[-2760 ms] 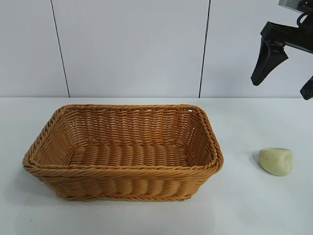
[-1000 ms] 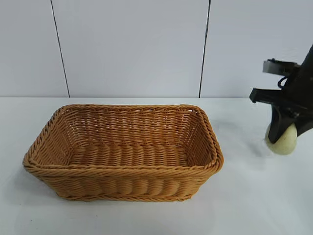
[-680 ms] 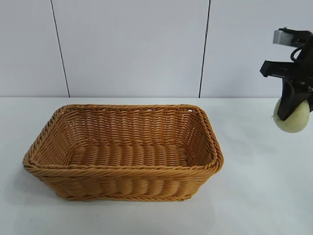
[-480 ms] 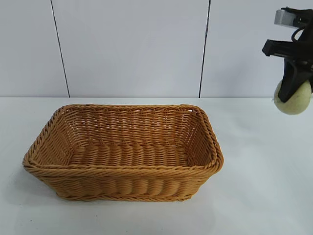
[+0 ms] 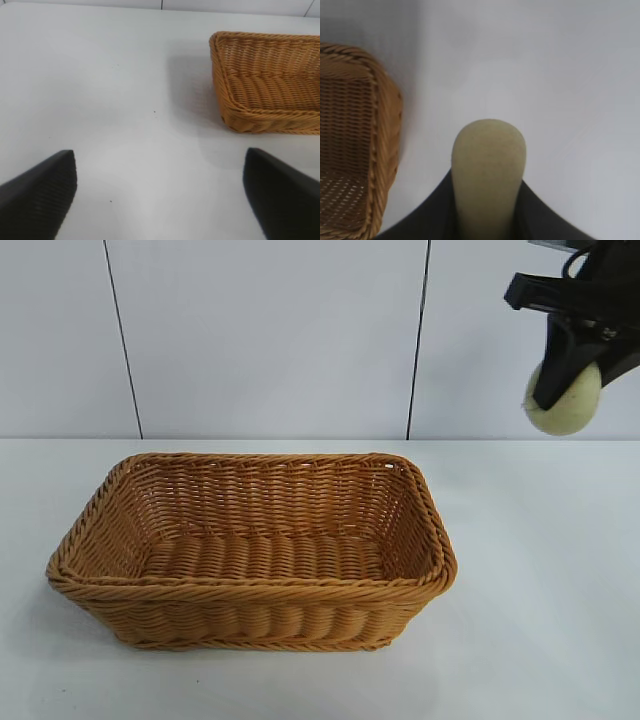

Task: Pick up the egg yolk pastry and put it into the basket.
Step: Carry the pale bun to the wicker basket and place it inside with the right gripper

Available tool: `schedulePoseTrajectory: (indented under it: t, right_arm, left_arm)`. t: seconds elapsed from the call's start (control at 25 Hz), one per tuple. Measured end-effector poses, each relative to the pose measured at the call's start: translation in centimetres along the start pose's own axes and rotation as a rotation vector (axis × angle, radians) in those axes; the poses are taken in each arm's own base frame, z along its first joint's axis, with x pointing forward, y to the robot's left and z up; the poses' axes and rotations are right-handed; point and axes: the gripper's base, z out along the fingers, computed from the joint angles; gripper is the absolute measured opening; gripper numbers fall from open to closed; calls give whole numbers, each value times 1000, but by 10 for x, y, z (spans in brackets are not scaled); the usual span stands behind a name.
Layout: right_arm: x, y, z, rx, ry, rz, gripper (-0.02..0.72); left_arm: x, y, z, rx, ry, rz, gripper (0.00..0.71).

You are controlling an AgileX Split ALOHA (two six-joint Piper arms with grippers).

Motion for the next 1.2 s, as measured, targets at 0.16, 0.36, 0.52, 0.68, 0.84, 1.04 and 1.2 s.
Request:
schedulePoseTrajectory:
  t: [0.16, 0.36, 0.52, 0.68, 0.84, 1.04, 1.2]
  right_arm:
    - [5, 45, 6, -45, -14, -82, 139]
    - [11, 80, 13, -81, -29, -124, 139]
    - [11, 92, 33, -93, -32, -122, 139]
    - [9, 93, 61, -98, -21, -104, 139]
    - [7, 91, 89, -91, -16, -87, 139]
    - [6, 88, 118, -81, -35, -73, 139]
    - [7, 86, 131, -77, -29, -63, 139]
  left_arm:
    - [0, 0, 0, 0, 0, 0, 696]
    - [0, 0, 0, 0, 0, 0, 696]
    - [0, 0, 0, 0, 0, 0, 696]
    - [0, 0, 0, 0, 0, 0, 696]
    - [0, 0, 0, 0, 0, 0, 696]
    - [0, 0, 0, 0, 0, 0, 696]
    - [0, 0, 0, 0, 0, 0, 696]
